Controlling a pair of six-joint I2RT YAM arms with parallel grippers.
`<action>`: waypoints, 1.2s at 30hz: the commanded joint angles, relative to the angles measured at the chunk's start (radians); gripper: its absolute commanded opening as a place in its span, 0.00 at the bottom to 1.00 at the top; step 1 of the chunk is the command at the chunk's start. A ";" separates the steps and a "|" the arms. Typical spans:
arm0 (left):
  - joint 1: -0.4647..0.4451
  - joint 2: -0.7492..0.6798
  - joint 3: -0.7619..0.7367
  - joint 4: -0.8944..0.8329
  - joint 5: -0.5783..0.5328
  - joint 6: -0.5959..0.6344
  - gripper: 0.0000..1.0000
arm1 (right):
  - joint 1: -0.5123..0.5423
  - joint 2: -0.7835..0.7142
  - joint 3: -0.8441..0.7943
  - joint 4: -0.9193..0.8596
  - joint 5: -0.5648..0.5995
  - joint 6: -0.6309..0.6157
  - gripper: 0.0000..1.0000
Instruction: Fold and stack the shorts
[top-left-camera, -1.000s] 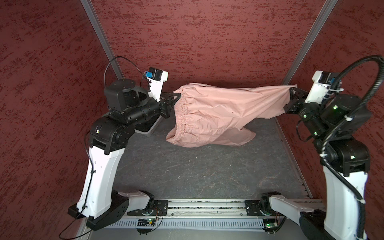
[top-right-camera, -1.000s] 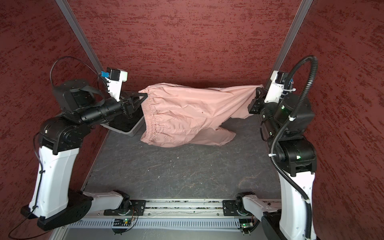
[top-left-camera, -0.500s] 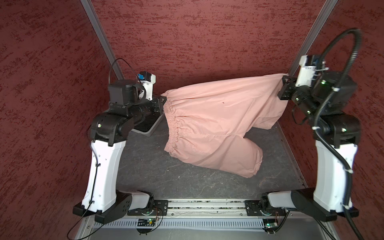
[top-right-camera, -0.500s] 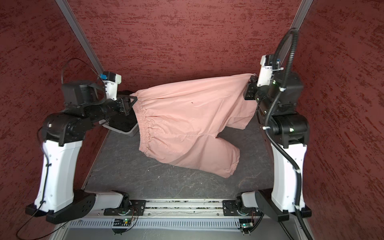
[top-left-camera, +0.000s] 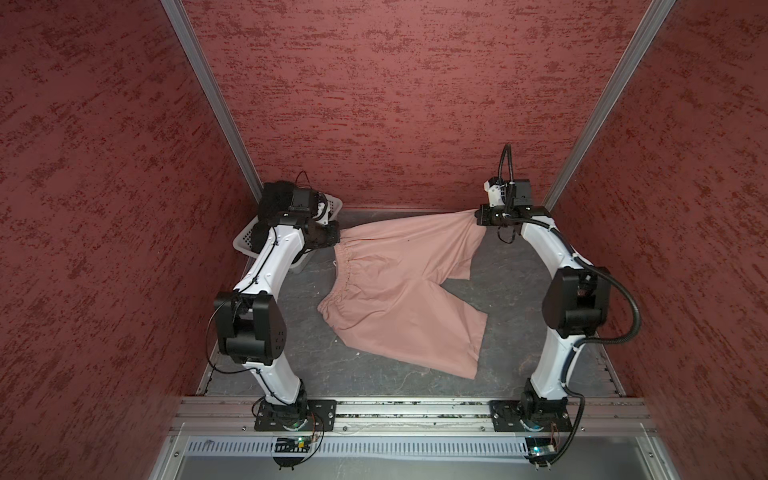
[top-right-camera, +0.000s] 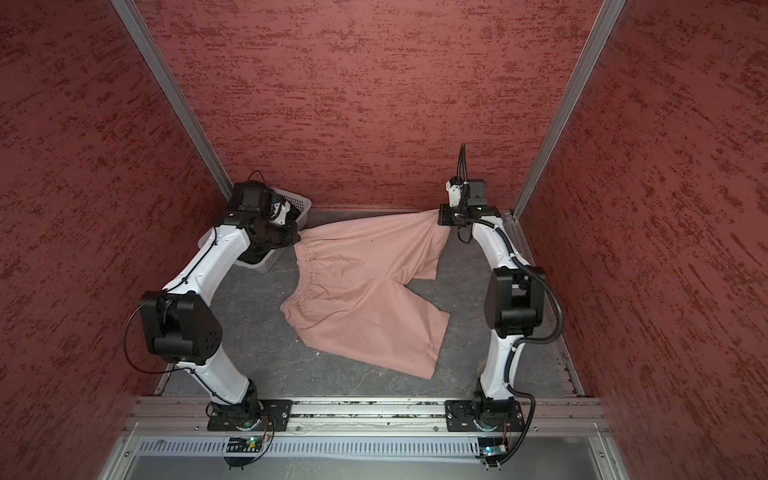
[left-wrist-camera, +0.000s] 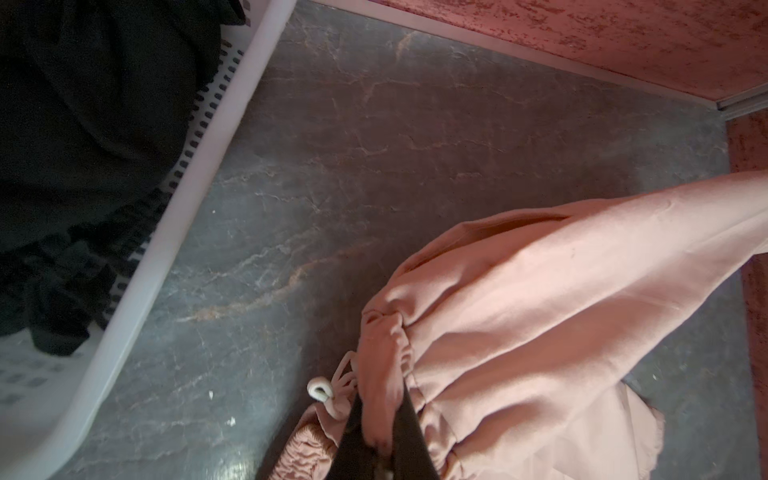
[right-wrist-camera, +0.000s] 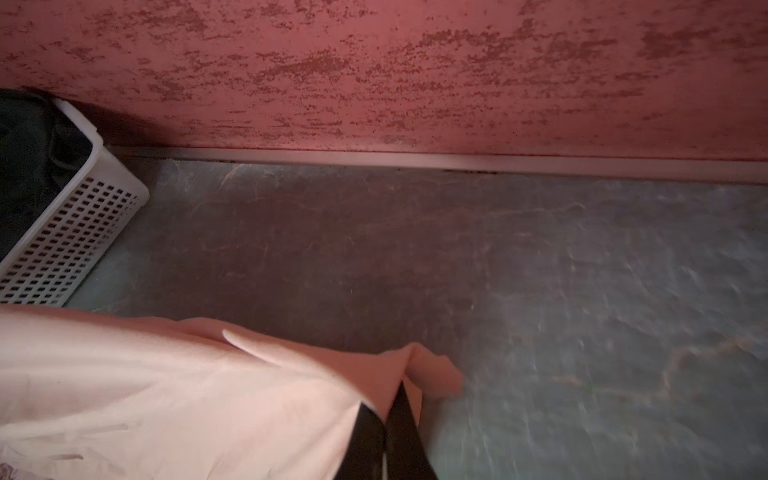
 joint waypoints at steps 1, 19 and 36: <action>0.005 0.065 0.039 0.131 -0.025 0.006 0.00 | -0.010 0.103 0.140 0.101 -0.020 0.003 0.00; -0.017 0.154 0.270 0.006 -0.081 0.033 0.99 | -0.010 -0.024 0.089 -0.037 0.068 0.125 0.74; -0.031 -0.349 -0.665 0.193 -0.085 -0.256 0.99 | 0.221 -0.835 -1.012 -0.355 0.260 0.544 0.73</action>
